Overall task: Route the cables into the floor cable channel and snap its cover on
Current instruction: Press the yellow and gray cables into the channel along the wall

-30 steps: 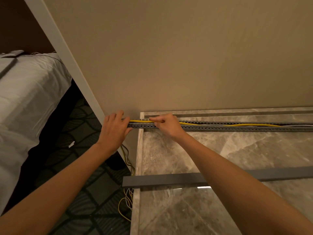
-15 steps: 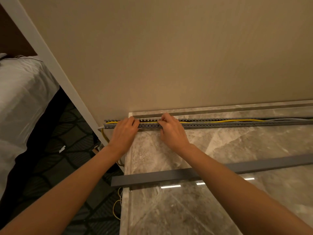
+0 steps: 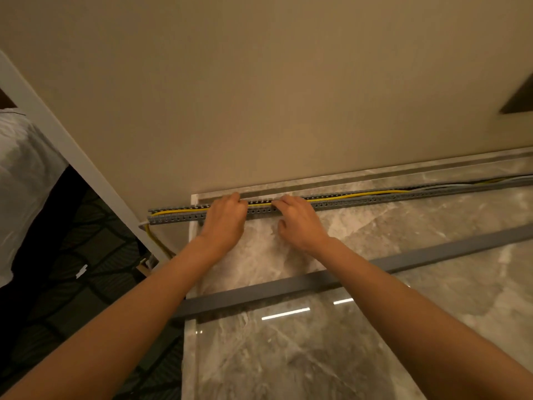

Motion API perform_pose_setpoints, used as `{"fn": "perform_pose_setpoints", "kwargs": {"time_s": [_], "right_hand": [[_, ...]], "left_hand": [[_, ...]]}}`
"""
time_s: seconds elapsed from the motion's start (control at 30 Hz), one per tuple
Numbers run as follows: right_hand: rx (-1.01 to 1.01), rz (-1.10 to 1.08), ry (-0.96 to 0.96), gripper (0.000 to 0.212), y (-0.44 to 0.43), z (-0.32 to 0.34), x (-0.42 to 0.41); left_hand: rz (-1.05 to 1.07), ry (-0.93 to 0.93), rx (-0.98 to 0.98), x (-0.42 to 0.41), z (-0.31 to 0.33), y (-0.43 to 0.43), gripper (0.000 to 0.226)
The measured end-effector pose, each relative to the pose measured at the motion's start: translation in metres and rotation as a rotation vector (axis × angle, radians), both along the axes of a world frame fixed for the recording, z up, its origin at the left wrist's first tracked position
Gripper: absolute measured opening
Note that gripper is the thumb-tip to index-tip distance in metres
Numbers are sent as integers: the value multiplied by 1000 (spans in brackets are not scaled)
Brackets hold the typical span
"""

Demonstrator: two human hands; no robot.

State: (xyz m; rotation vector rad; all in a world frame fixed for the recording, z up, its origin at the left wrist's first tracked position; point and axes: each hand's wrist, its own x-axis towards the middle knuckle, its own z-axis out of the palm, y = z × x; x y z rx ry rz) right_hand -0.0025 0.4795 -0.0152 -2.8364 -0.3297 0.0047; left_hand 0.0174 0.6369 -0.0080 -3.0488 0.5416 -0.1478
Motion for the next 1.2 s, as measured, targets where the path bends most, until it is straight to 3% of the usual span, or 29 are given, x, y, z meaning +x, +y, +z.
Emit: {"fn": "perform_pose_setpoints", "kwargs": {"time_s": [0.2, 0.3, 0.47, 0.63, 0.9, 1.2], "right_hand": [[-12, -75, -55, 44, -55, -2, -3], [13, -100, -8, 46, -85, -7, 0], [85, 47, 148, 60, -114, -11, 6], [111, 93, 43, 54, -168, -15, 4], [32, -37, -34, 49, -264, -15, 5], [22, -71, 34, 64, -301, -20, 3]], "left_hand": [[-113, 78, -131, -4, -9, -60, 34], [-5, 69, -132, -7, -14, -78, 34], [158, 59, -53, -3, -8, -102, 23], [236, 19, 0, 4, 6, -147, 23], [124, 97, -182, -1, 2, -252, 23], [99, 107, -57, -2, -12, -299, 27]]}}
